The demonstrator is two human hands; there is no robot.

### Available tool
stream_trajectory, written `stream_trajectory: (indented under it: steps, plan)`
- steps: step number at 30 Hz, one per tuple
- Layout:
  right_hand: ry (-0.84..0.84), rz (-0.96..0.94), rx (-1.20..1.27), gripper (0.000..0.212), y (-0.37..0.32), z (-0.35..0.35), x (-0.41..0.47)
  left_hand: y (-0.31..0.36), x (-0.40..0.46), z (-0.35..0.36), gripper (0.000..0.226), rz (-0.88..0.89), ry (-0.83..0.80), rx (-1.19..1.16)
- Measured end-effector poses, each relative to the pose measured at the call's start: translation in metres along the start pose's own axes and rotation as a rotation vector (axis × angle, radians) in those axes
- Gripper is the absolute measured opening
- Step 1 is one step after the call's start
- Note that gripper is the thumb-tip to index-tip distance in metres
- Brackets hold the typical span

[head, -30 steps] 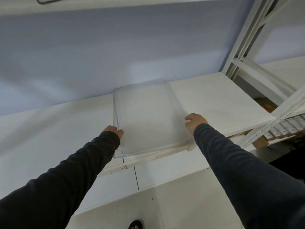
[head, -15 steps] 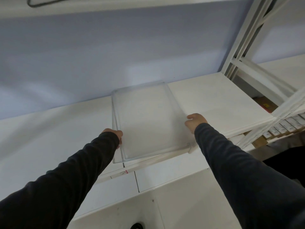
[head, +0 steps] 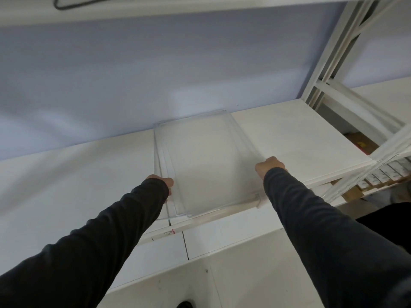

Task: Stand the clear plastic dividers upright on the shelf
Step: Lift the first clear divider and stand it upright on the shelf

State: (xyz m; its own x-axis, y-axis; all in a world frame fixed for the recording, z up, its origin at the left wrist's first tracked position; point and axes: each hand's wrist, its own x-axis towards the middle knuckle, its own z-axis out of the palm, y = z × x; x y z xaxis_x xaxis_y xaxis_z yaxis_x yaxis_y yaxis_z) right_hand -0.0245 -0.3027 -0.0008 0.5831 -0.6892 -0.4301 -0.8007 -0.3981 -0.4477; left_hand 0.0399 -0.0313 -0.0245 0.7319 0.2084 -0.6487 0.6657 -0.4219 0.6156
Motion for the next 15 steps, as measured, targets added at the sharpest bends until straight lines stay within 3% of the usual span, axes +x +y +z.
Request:
stream_trajectory:
  steps: [6, 15]
  plan:
    - [-0.084, -0.030, 0.067, 0.032, -0.003, -0.003, -0.003, -0.001, 0.009, -0.002, 0.017, 0.017, -0.002, -0.017]
    - [-0.129, 0.024, 0.155, 0.033, 0.001, -0.007, 0.002, -0.003, 0.017, -0.012, 0.032, 0.001, 0.027, 0.004]
